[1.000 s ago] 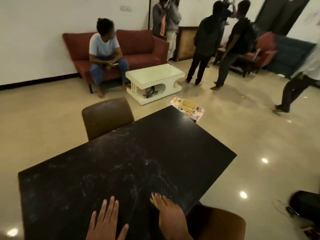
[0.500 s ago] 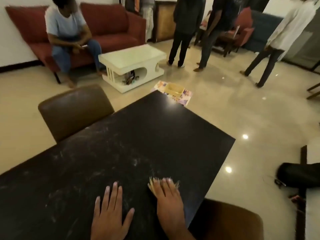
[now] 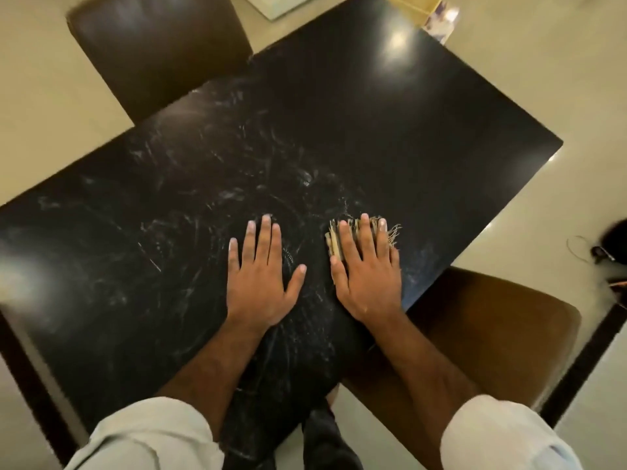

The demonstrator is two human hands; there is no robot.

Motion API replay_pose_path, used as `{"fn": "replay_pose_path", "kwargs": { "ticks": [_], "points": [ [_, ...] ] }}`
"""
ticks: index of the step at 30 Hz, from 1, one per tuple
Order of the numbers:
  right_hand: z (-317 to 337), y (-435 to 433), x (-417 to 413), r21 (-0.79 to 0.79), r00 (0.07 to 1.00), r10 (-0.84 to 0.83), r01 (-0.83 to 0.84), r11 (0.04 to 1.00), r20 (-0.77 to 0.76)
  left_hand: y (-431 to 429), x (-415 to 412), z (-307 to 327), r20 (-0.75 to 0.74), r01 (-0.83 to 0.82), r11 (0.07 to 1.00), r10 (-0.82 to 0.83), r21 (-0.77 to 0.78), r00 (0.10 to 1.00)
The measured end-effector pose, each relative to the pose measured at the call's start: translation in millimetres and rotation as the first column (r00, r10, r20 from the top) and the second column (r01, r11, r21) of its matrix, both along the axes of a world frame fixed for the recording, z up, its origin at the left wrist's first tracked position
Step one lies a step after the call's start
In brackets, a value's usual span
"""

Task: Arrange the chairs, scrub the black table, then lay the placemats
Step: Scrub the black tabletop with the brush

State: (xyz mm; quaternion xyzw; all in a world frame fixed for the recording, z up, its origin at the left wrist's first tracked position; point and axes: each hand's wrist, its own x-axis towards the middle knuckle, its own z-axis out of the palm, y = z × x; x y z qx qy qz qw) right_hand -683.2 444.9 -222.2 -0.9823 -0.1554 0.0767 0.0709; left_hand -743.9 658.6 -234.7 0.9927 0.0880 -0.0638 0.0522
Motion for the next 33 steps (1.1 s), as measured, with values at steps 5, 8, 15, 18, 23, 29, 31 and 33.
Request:
{"fn": "replay_pose_path", "kwargs": {
  "ticks": [5, 8, 15, 18, 23, 29, 31, 33],
  "points": [
    [7, -17, -45, -0.038, 0.997, 0.031, -0.034, 0.999, -0.076, -2, -3, 1, 0.020, -0.003, 1.000, 0.003, 0.025, 1.000],
    [9, -38, -44, -0.060, 0.995, -0.066, 0.062, 0.996, -0.078, -3, -1, 0, 0.032, -0.005, 0.999, 0.004, 0.043, 0.999],
    [6, 1, 16, -0.041, 0.988, -0.156, 0.156, 0.987, -0.002, -4, -1, -2, 0.053, -0.010, 0.998, 0.007, 0.060, 0.999],
    [9, 9, -8, -0.019, 0.998, -0.057, 0.056, 0.998, -0.040, -4, -3, -2, 0.061, -0.005, 0.999, 0.002, 0.054, 0.998],
    [15, -28, -68, -0.033, 0.992, -0.009, 0.005, 0.999, -0.123, -5, -2, -2, 0.061, -0.009, 0.999, 0.006, 0.046, 0.998],
    [7, -61, -3, -0.083, 0.953, -0.302, 0.301, 0.950, 0.000, -4, -1, -4, 0.074, -0.010, 0.999, 0.007, 0.046, 0.997],
    [2, -49, 20, -0.068, 0.959, -0.283, 0.285, 0.956, 0.028, -4, -1, -6, 0.076, -0.009, 0.999, 0.006, 0.048, 0.997],
    [0, -35, 23, -0.057, 0.967, -0.251, 0.253, 0.966, 0.038, -3, -1, -6, 0.075, -0.010, 0.999, 0.006, 0.050, 0.997]
  ]
}}
